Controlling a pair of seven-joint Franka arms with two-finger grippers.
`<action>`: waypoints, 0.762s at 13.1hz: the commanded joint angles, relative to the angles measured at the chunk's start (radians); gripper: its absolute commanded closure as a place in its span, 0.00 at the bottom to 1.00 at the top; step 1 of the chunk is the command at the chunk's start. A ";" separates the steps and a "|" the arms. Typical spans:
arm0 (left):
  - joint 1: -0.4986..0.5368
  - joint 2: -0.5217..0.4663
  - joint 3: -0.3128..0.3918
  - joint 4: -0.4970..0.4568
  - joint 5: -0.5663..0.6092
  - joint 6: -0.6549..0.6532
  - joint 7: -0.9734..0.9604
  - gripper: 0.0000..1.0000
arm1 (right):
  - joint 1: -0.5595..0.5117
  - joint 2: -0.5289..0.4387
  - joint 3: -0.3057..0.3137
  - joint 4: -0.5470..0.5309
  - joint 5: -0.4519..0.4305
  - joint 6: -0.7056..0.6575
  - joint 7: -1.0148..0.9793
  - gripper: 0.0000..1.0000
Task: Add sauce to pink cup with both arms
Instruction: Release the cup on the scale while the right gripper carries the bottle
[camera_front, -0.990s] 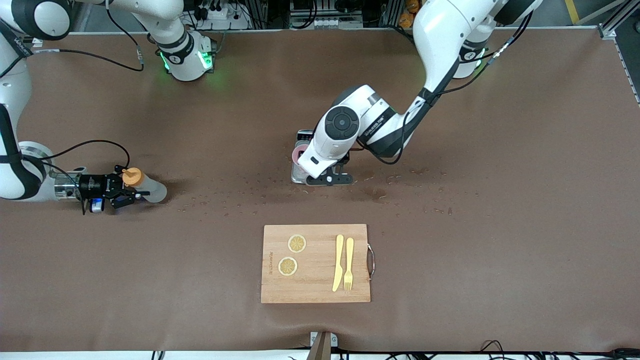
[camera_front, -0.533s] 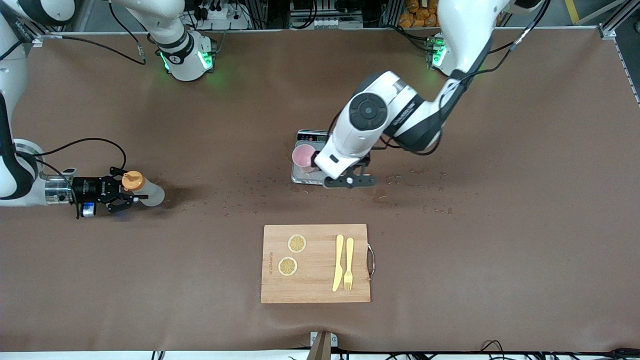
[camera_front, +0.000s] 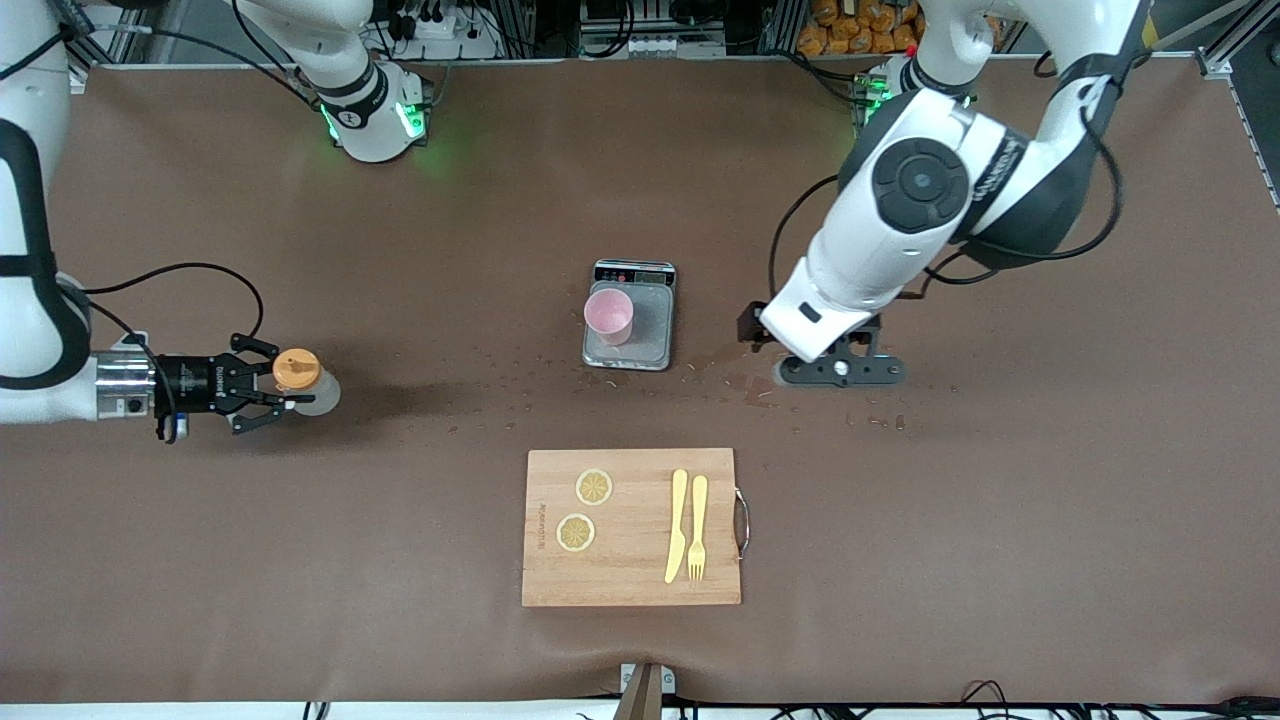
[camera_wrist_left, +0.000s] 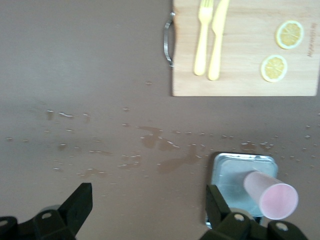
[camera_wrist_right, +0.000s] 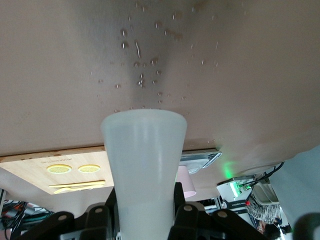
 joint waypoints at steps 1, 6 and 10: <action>0.035 -0.079 -0.007 -0.056 0.063 -0.040 0.027 0.00 | 0.056 -0.063 -0.010 -0.033 -0.018 0.026 0.086 0.58; 0.089 -0.200 0.066 -0.151 0.065 -0.055 0.242 0.00 | 0.158 -0.141 -0.010 -0.036 -0.094 0.058 0.284 0.60; 0.062 -0.324 0.175 -0.226 0.031 -0.100 0.408 0.00 | 0.264 -0.236 -0.009 -0.155 -0.121 0.188 0.410 0.60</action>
